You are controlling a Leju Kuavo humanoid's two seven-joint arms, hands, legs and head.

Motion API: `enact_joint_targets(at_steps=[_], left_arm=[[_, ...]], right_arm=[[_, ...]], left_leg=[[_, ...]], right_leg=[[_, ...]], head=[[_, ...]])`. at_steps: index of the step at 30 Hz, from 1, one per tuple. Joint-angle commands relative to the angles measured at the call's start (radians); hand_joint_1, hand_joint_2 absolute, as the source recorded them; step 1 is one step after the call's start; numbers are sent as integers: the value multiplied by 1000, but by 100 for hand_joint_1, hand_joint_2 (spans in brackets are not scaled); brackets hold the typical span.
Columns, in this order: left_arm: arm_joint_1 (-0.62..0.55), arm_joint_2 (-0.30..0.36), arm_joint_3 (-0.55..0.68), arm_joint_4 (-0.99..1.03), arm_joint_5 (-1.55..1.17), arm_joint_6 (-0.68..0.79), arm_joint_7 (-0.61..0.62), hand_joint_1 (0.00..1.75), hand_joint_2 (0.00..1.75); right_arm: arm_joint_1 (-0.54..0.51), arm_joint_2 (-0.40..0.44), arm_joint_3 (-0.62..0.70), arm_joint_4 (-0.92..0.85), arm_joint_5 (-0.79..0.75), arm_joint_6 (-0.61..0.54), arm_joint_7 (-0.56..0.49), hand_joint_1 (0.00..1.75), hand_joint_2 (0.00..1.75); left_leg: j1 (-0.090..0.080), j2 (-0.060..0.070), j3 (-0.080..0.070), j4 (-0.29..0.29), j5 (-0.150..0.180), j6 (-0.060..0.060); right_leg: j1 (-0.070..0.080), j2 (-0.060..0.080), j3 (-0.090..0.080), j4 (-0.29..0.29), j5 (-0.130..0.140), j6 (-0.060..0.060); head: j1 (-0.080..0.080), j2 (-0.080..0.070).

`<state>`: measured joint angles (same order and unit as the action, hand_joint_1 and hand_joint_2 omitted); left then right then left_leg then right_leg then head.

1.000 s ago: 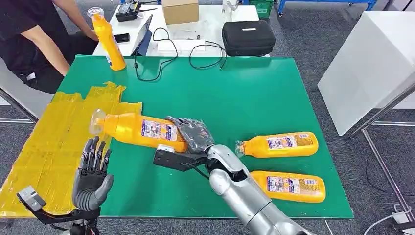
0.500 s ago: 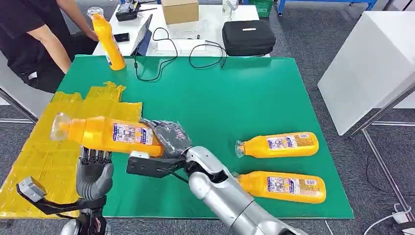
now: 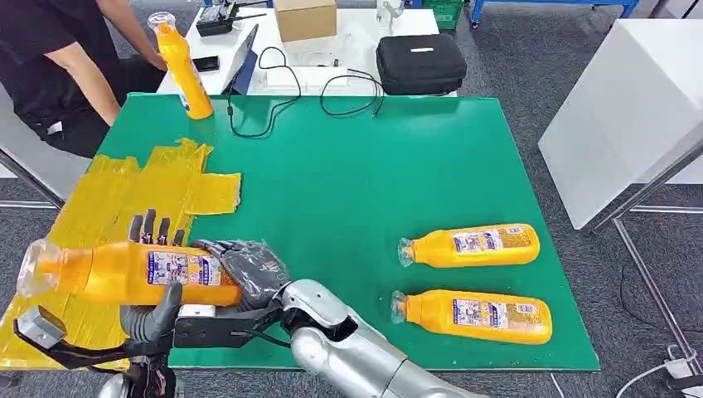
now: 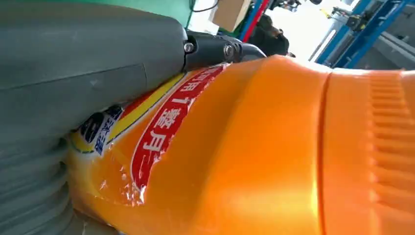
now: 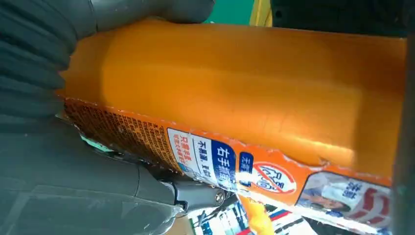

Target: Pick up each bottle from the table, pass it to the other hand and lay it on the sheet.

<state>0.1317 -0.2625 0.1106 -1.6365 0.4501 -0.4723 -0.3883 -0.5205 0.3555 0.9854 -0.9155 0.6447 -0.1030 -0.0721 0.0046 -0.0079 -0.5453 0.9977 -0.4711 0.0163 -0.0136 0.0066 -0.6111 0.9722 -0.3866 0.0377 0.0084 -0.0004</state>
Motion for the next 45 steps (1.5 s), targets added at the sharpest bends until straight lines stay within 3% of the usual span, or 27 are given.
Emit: enact_joint_targets(at_steps=[1,4,5,6,27,28,29,30,31,34,45], left_arm=[[-28,1,29,-8,3,17,-6,0,175],[-21,-9,50,-26,7,16,-12,0,175],[-20,-10,53,-28,9,14,-10,54,175],[-20,-11,54,-29,10,12,-10,175,175],[-48,-18,47,-10,8,1,-3,175,175],[-53,-16,45,-10,-23,16,-13,175,175],[-63,-13,42,-13,-96,54,-35,175,175],[-72,-13,44,-20,-183,106,-62,175,175],[-85,-9,44,-24,-268,156,-82,175,175],[-114,-6,54,-21,-345,201,-88,175,175],[-107,-4,53,-25,-397,238,-97,175,175]], right_arm=[[17,-6,294,89,-78,26,-4,175,175],[15,-6,331,106,-111,8,3,175,175],[12,-6,333,108,-120,7,3,175,175],[10,-6,332,110,-122,5,4,175,175],[3,-6,192,170,-80,-55,-2,175,175],[4,-6,162,173,-63,-74,-4,136,175],[13,-6,93,169,-30,-103,-10,5,175],[17,-13,40,157,-1,-107,-5,0,175],[29,-29,-20,120,12,-103,-6,0,0],[68,-70,-136,10,87,-57,-14,0,0],[84,-58,-151,6,112,-65,-14,0,0]], left_leg=[[1,1,5,-2,-1,-1],[1,0,5,-2,-1,-1],[1,0,6,-2,-1,-1],[2,0,7,-2,-1,-1],[1,-2,4,-1,0,-1],[1,-1,3,-1,0,-1],[1,-3,3,-1,0,-1],[1,-2,3,-1,1,-1],[2,-4,4,-1,0,-1],[1,-3,1,0,1,0],[1,0,4,0,-1,-1]], right_leg=[[1,0,5,-2,-1,-1],[1,-1,5,-2,-1,-2],[2,-2,6,-2,-1,-2],[2,-2,7,-3,-2,-2],[1,-4,4,-2,-1,-1],[1,-3,3,-2,-1,-1],[2,-4,4,-2,-1,-1],[1,-4,3,-2,-1,-1],[2,-6,5,-2,-1,-2],[1,-4,1,-1,0,-1],[2,-1,4,-1,-1,-1]], head=[[0,0],[0,0],[0,0],[0,0],[0,0],[0,0],[0,0],[0,0],[0,0],[0,0],[0,0]])
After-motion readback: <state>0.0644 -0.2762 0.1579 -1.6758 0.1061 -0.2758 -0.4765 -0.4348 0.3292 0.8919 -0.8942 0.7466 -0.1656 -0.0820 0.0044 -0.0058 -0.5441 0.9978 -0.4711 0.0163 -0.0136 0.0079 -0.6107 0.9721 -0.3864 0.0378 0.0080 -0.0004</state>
